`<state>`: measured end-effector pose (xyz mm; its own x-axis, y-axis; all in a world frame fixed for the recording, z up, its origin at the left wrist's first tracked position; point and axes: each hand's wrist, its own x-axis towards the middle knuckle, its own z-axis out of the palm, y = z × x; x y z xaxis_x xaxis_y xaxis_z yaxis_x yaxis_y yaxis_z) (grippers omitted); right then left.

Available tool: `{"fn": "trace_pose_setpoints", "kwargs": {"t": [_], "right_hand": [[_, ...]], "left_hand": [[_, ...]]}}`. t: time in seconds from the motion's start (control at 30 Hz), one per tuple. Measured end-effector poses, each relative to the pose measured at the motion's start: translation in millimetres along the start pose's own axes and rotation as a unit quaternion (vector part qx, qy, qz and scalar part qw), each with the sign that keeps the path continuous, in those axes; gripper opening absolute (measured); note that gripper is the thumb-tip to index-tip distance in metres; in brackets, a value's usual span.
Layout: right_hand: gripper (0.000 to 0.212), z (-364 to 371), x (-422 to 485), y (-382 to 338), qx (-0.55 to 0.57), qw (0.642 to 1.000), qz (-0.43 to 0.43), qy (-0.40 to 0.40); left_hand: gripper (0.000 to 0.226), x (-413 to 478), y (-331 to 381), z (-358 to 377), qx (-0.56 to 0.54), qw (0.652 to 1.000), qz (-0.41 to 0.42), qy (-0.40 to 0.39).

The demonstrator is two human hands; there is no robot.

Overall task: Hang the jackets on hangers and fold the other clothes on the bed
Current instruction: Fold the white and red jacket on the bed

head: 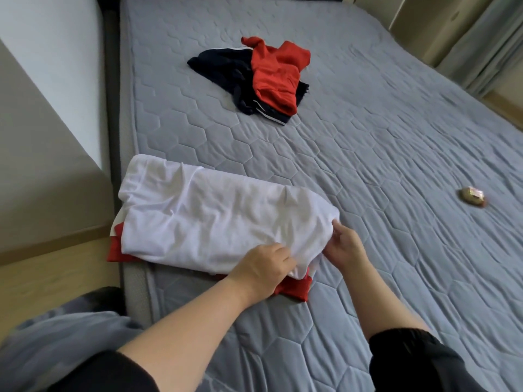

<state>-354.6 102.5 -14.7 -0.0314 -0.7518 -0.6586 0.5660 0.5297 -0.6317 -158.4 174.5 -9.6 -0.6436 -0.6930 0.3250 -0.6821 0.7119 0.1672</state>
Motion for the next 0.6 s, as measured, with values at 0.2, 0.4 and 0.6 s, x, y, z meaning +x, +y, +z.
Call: {"fn": "trace_pose_setpoints", "kwargs": {"t": [0.2, 0.4, 0.6], "right_hand": [[0.047, -5, -5, 12, -0.195, 0.961, -0.07, 0.185], [0.018, 14, -14, 15, -0.174, 0.983, -0.015, 0.063], [0.031, -3, -7, 23, -0.37, 0.919, -0.031, 0.135]], "left_hand": [[0.019, -5, 5, 1, 0.009, 0.998, -0.003, -0.062], [0.017, -2, 8, 1, -0.033, 0.996, -0.039, -0.072], [0.019, 1, 1, -11, -0.211, 0.934, -0.223, -0.184]]}}
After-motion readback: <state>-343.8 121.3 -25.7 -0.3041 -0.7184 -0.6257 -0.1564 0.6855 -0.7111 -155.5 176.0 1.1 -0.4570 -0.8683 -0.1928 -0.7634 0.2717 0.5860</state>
